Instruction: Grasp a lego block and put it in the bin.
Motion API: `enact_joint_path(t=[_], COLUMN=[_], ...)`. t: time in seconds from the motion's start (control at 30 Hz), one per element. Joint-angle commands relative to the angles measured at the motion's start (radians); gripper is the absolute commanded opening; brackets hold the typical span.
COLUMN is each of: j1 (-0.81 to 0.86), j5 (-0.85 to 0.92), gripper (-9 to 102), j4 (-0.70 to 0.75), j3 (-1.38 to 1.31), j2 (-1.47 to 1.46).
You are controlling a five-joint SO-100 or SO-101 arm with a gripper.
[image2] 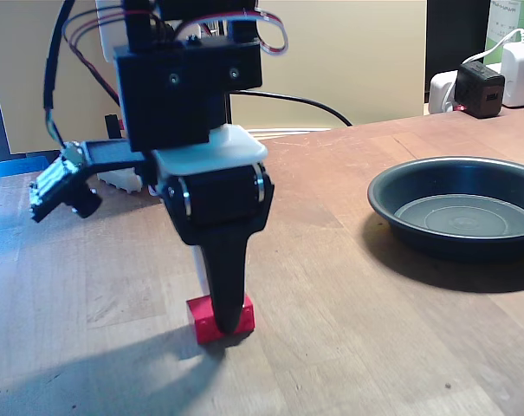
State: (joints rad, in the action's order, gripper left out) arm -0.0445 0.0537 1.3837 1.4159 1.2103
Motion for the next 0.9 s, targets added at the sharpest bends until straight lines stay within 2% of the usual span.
enact_joint_path(t=[0.0,0.17,0.33,0.87], j1=[-0.032,-0.037,-0.063,-0.115], j5=[-0.005,0.005,0.0,-0.006], gripper=[-1,-1,-1,-1], j4=[0.044,0.144,0.218,0.152], j3=[-0.035,-0.081,-0.029,0.469], j2=[0.023,0.044,0.215,0.704])
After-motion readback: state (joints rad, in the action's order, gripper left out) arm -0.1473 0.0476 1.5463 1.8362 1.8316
